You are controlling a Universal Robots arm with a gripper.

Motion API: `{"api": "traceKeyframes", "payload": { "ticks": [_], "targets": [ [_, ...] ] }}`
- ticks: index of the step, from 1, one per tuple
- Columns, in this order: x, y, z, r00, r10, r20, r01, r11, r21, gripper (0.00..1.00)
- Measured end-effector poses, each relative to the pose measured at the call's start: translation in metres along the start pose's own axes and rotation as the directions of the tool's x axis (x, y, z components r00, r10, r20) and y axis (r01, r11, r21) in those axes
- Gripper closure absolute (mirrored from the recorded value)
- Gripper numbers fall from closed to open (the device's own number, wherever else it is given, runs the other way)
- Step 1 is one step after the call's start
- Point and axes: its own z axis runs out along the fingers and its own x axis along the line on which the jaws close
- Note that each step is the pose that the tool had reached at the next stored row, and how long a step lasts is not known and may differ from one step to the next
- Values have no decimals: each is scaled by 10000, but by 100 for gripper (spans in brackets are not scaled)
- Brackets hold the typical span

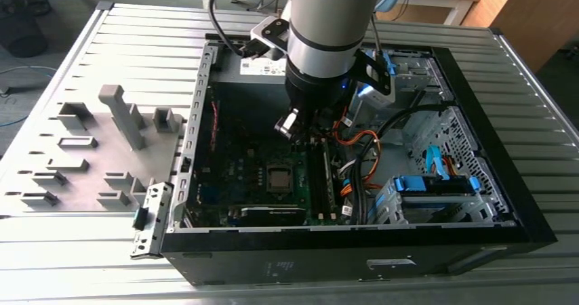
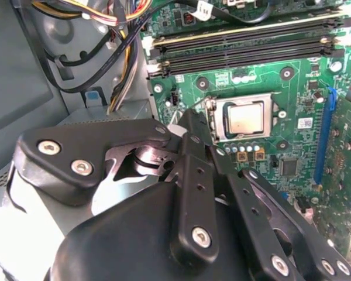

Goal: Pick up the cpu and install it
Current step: 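Install the first cpu locking lever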

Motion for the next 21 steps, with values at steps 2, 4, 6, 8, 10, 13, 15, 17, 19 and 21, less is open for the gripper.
{"api": "traceKeyframes", "payload": {
  "ticks": [2,4,6,8,10,13,15,17,19,21],
  "targets": [
    [0,0,2,10000,0,0,0,10000,0,89],
    [0,0,2,10000,-1,0,1,10000,0,89],
    [-2,0,4,10000,-1,3,1,10000,-1,89],
    [-9,7,8,10000,-1,0,1,10000,0,89],
    [-15,12,18,10000,-2,2,2,10000,-1,89],
    [-24,12,32,10000,-1,-1,1,10000,-1,89],
    [-40,11,44,10000,1,-6,-1,10000,-6,89],
    [-43,10,47,10000,2,-6,-2,10000,-8,89],
    [-44,9,47,10000,1,-8,-1,10000,-8,89],
    [-45,9,51,10000,1,-6,-1,10000,-9,89]
  ]
}}
